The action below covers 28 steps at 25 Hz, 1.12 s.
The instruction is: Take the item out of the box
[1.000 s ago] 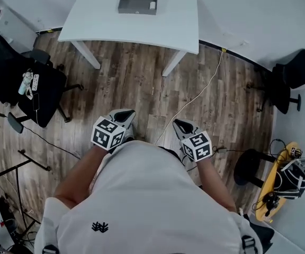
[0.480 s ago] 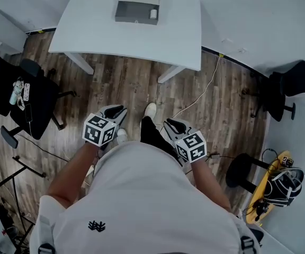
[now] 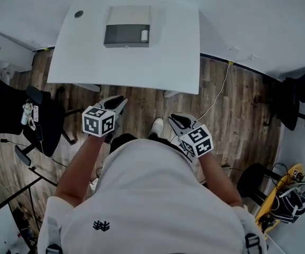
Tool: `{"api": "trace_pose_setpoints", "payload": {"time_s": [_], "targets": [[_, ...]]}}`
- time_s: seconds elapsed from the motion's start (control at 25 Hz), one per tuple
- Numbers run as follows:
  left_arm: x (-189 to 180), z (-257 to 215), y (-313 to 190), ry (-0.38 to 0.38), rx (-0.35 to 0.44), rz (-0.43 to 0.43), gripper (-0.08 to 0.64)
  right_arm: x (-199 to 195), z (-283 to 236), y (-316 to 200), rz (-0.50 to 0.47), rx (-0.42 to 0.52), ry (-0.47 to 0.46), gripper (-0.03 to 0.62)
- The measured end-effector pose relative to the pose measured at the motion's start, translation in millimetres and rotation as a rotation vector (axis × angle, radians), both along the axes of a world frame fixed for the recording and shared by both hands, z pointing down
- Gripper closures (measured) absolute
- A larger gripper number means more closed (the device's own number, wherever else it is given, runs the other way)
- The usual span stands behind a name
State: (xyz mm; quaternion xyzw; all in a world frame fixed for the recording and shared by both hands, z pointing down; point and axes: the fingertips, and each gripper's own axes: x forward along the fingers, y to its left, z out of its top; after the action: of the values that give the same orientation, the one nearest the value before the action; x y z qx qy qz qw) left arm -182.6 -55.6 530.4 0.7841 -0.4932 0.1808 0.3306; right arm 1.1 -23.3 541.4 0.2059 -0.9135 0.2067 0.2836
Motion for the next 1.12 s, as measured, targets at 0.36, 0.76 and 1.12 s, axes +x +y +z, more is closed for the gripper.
{"api": "trace_pose_setpoints", "payload": {"time_s": [0.36,0.76,1.12], "targets": [[-20.8,-15.3,-117.8,-0.080,0.028,0.061,0.462,18.2,15.2,-48.5,0.102,-0.045,0.038,0.540],[-46.1,-1.8,-265.7,-0.191,0.022,0.316,0.394,7.5,-7.0,-95.1,0.408,-0.057,0.031,0.514],[-26.5,49.7,-315.6,-0.349,-0.001,0.676,0.328,-2.9,-6.3,-94.0,0.593,-0.098,0.063,0.514]]}}
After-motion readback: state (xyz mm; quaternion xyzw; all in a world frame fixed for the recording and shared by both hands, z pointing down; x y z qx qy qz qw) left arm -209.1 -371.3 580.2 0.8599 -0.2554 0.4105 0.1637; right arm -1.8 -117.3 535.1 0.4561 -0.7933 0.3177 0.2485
